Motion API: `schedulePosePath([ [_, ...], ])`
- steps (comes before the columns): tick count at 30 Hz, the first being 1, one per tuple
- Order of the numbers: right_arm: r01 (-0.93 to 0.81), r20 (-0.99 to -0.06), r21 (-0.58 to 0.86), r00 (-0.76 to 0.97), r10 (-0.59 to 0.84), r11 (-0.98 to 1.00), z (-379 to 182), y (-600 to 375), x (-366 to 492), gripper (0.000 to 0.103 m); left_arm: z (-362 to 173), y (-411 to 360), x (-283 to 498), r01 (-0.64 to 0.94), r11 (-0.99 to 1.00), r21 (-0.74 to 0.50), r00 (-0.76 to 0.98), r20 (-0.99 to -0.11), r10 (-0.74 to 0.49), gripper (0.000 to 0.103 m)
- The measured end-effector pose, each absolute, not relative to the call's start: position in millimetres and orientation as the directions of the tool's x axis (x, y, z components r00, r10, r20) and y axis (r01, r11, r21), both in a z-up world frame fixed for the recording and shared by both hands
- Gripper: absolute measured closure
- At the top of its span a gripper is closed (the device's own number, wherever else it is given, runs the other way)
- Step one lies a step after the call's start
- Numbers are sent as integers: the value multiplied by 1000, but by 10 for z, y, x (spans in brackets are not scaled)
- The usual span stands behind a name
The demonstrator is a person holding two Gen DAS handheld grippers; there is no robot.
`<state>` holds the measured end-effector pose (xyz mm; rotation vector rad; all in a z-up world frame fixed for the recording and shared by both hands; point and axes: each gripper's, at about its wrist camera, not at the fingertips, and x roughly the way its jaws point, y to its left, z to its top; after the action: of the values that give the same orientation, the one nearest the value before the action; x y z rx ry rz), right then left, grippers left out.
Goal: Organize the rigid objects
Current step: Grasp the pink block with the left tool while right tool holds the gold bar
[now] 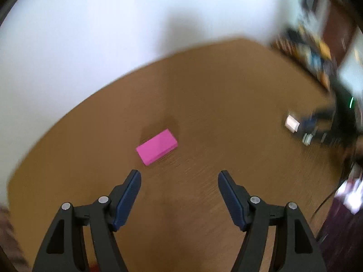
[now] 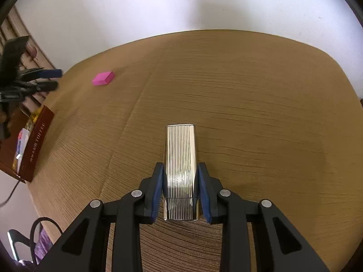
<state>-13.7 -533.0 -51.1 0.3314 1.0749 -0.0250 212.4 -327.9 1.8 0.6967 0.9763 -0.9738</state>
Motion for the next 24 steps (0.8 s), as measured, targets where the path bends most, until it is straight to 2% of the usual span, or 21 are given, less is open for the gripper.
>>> schedulePosePath([
  [2,187,-860,274,488,153,943,-517,-5366,-157,76,-38,-3450,2253,923,371,101,218,-932,-289,31],
  [8,199,-845,336,496,201,921,-527,-5449,-155,76,-176,-3774,2397,967,173,186,226,-940,-257,31],
  [14,219,-840,384,487,241,897,-540,-5516,-134,76,-396,-3960,2550,992,39,117,123,-972,-199,31],
  [18,229,-842,392,480,247,891,-547,-5512,-91,75,-526,-3985,2706,995,40,89,94,-980,-174,31],
  [20,232,-845,393,472,250,890,-551,-5503,-67,75,-662,-3995,2801,998,61,29,37,-991,-131,31],
  [22,238,-842,407,471,261,882,-559,-5516,-59,75,-765,-3983,2828,997,77,-25,-17,-995,-100,35],
  [24,246,-834,431,477,278,868,-576,-5550,-69,75,-734,-3972,2812,997,71,-18,-9,-991,-133,38],
])
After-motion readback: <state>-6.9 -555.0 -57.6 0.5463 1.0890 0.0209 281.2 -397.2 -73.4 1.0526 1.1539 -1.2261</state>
